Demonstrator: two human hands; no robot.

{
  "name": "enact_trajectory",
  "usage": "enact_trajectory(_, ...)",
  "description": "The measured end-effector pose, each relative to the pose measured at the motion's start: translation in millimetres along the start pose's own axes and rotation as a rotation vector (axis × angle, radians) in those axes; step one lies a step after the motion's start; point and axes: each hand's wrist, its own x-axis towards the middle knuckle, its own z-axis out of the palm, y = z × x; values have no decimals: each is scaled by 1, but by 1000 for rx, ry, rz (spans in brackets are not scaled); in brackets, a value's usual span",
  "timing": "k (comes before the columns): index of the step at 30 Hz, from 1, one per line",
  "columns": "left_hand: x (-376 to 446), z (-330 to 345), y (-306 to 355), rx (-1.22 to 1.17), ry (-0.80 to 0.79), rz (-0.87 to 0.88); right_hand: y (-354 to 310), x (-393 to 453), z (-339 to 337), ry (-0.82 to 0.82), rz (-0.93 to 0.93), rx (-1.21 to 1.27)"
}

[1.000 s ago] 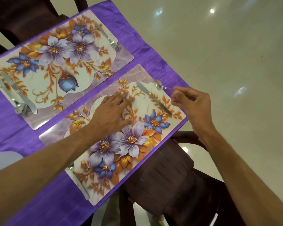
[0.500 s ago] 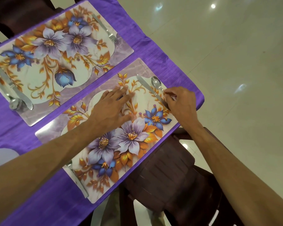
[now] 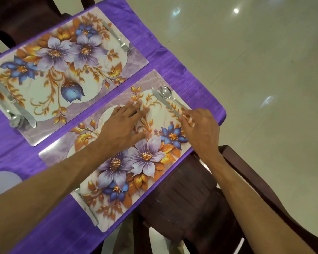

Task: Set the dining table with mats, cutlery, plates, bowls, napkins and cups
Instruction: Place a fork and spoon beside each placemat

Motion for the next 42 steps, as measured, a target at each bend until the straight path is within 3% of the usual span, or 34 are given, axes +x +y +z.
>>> enact_trajectory(3, 1, -1, 1, -9, -5, 0, 6, -21, 5, -75, 83, -42)
enact_trajectory(15, 0, -2, 2, -36, -14, -21, 5, -19, 7, -77, 226, 48)
enact_trajectory(34, -1, -6, 7, -17, -31, -33, 9, -14, 0, -103, 270, 150)
enact_trajectory(42, -7, -26, 22, -31, -48, -50, 7, -29, -63, -46, 318, 170)
